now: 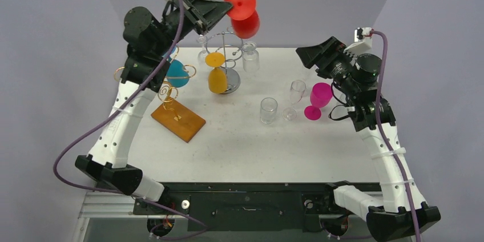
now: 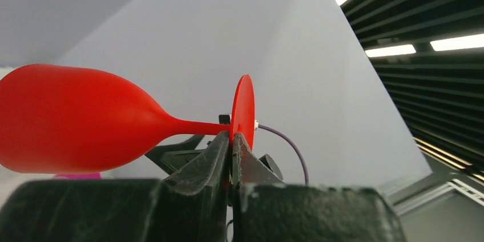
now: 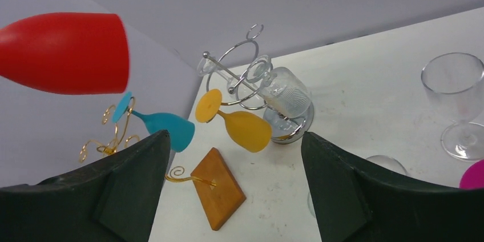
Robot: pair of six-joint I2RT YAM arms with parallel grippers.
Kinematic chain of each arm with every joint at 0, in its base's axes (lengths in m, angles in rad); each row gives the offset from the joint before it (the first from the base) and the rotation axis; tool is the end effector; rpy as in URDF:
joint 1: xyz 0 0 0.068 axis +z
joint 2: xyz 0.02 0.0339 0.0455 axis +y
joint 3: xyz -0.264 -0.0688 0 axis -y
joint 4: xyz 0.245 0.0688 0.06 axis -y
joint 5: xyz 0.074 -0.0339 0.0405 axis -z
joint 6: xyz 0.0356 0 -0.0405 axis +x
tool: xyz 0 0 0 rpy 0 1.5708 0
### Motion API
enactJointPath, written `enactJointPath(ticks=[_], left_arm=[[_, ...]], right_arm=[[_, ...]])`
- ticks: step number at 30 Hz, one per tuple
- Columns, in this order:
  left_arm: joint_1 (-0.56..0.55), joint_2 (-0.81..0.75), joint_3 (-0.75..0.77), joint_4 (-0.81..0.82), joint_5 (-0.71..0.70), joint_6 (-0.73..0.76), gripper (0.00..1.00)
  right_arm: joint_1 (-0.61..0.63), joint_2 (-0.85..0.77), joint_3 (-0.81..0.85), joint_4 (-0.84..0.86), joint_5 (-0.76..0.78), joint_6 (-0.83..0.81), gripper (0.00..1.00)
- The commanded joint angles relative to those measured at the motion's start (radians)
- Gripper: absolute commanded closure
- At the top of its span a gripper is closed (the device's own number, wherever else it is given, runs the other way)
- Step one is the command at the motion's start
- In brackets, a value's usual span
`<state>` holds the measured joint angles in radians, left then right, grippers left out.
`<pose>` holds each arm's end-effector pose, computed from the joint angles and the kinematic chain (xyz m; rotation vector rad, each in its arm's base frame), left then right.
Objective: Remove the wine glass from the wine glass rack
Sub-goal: Place the wine glass at the center of the board.
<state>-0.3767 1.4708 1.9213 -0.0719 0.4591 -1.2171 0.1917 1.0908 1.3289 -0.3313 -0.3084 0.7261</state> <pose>0.2606 -0.1201 0.5760 -0.1251 1.4102 -1.6298 0.2232 0.0543 0.4537 0.2208 1.7352 0.9401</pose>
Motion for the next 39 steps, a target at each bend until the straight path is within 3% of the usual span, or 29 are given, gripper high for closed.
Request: enactJointPath(ticks=[1, 6, 11, 23, 35, 39], left_arm=[[-0.063, 0.025, -0.099, 0.339, 0.029, -0.3, 1.0], [-0.12, 0.059, -0.141, 0.493, 0.035, -0.484, 1.0], [-0.158, 0.061, -0.187, 0.582, 0.026, -0.575, 1.0], [-0.211, 0.047, -0.295, 0.736, 0.003, -0.695, 1.0], [-0.227, 0.016, -0.352, 0.87, 0.02, -0.79, 1.0], [-0.229, -0.01, -0.378, 0.863, 0.027, -0.784, 1.0]], right_arm=[[0.009, -0.071, -0.092, 0.331, -0.076, 0.127, 0.19], [0.008, -0.101, -0.198, 0.559, -0.134, 0.229, 0.16], [0.007, -0.094, -0.262, 0.757, -0.177, 0.347, 0.13], [0.009, -0.069, -0.267, 0.997, -0.289, 0.521, 0.17], [0.011, -0.043, -0.267, 1.296, -0.385, 0.753, 0.35], [0.011, -0.046, -0.259, 1.338, -0.401, 0.798, 0.56]])
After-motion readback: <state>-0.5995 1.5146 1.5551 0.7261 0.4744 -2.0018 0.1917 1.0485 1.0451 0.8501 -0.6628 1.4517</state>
